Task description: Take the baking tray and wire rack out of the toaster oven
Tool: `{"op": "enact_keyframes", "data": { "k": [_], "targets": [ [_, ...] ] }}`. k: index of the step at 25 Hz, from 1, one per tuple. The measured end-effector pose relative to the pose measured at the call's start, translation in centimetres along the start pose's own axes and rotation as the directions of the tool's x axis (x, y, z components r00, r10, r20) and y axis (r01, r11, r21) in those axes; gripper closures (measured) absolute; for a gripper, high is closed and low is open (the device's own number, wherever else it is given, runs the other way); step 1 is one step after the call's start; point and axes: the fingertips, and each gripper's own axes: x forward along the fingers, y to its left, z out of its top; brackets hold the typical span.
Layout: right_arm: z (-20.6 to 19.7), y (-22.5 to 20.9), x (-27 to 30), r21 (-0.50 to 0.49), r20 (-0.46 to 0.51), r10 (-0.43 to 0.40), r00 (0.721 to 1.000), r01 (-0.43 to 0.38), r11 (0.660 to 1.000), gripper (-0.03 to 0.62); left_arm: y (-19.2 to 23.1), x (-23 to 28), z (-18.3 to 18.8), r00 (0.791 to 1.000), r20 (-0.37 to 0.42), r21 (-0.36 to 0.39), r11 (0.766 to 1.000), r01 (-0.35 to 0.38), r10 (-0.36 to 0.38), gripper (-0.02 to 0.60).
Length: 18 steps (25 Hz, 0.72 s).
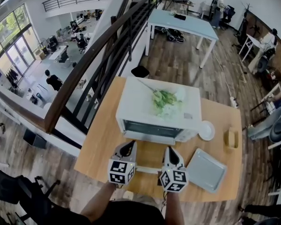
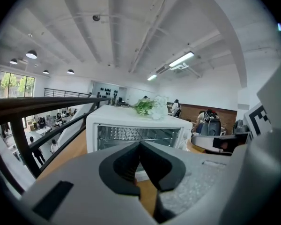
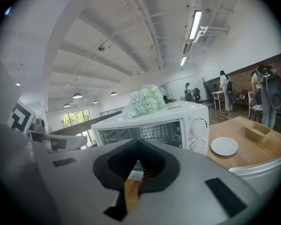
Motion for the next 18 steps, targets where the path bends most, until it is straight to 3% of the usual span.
{"op": "enact_keyframes", "data": {
  "k": [5,8,10,12,18],
  "targets": [
    [-1.7,-1.9,3.0,0.187,-0.019,0.046,0.999,-0.041,0.981,0.567,0.8,2.8,-1.2,1.0,-0.011,-0.157,0.988,0.013,-0.015,0.577],
    [-2.3,-2.6,4.1,0.312,-0.031,0.076,0.997,-0.062,0.948,0.541,1.0,4.1,-1.5,1.0,-0.018,-0.24,0.971,0.02,-0.025,0.574],
    [-2.5,-3.3,4.9,0.394,-0.027,0.093,0.995,-0.075,0.916,0.516,1.0,5.0,-1.7,0.999,-0.015,-0.312,0.95,0.034,-0.041,0.536],
    [-2.5,-4.1,5.7,0.479,-0.009,0.107,0.994,-0.089,0.873,0.505,1.1,6.1,-2.0,0.998,-0.007,-0.411,0.91,0.052,-0.061,0.495],
    [-2.5,-5.2,8.4,0.676,0.025,0.102,0.994,-0.092,0.731,0.452,3.0,8.8,-3.0,0.998,0.032,-0.649,0.758,0.068,-0.062,0.457]
  ]
}}
